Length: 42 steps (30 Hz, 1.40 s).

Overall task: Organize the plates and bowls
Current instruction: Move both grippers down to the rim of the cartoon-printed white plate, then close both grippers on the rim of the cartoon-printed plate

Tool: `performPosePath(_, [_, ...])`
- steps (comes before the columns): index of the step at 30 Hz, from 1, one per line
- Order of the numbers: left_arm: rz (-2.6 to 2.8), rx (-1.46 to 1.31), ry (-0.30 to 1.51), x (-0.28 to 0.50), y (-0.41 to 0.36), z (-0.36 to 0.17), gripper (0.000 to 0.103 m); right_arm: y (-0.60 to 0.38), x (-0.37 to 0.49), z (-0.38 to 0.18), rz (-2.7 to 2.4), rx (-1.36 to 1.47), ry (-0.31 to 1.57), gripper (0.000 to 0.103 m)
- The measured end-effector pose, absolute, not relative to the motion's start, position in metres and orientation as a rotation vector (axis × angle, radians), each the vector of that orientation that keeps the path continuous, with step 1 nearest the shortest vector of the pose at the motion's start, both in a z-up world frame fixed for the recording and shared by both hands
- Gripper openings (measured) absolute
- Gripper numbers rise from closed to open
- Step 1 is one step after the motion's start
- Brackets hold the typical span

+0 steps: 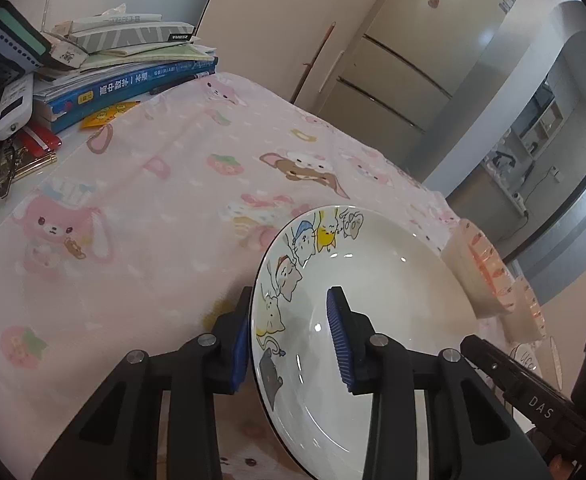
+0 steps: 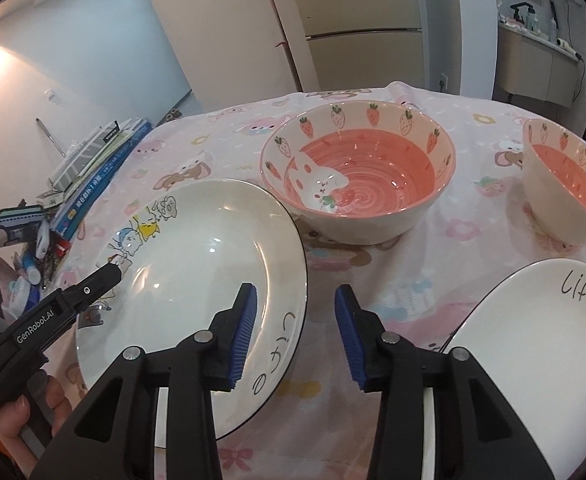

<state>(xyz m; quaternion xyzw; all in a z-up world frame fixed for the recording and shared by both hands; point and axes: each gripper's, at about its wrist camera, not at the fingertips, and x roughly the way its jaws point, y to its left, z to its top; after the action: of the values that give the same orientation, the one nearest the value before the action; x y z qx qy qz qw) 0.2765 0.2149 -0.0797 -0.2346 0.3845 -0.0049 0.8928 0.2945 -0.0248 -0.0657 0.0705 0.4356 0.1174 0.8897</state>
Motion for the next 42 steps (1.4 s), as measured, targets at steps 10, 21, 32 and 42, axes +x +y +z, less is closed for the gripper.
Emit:
performPosePath(10, [-0.015,-0.511,0.785,0.276,0.219,-0.078,0.036,-0.021,0.302,-0.065,0.315,0.148,0.941,0.028])
performPosePath(21, [-0.017,-0.483,0.813,0.28,0.215,-0.083,0.036,-0.01,0.308,-0.075,0.285,0.115,0.969,0.028])
performPosePath(32, [0.036,-0.523,0.78,0.273,0.228,-0.079,0.02,-0.014,0.303,-0.069,0.295,0.148,0.94,0.013])
performPosePath(42, [0.07,-0.543,0.789,0.27,0.235,-0.079,0.02,-0.008,0.3,-0.068,0.329,0.157,0.954,0.013])
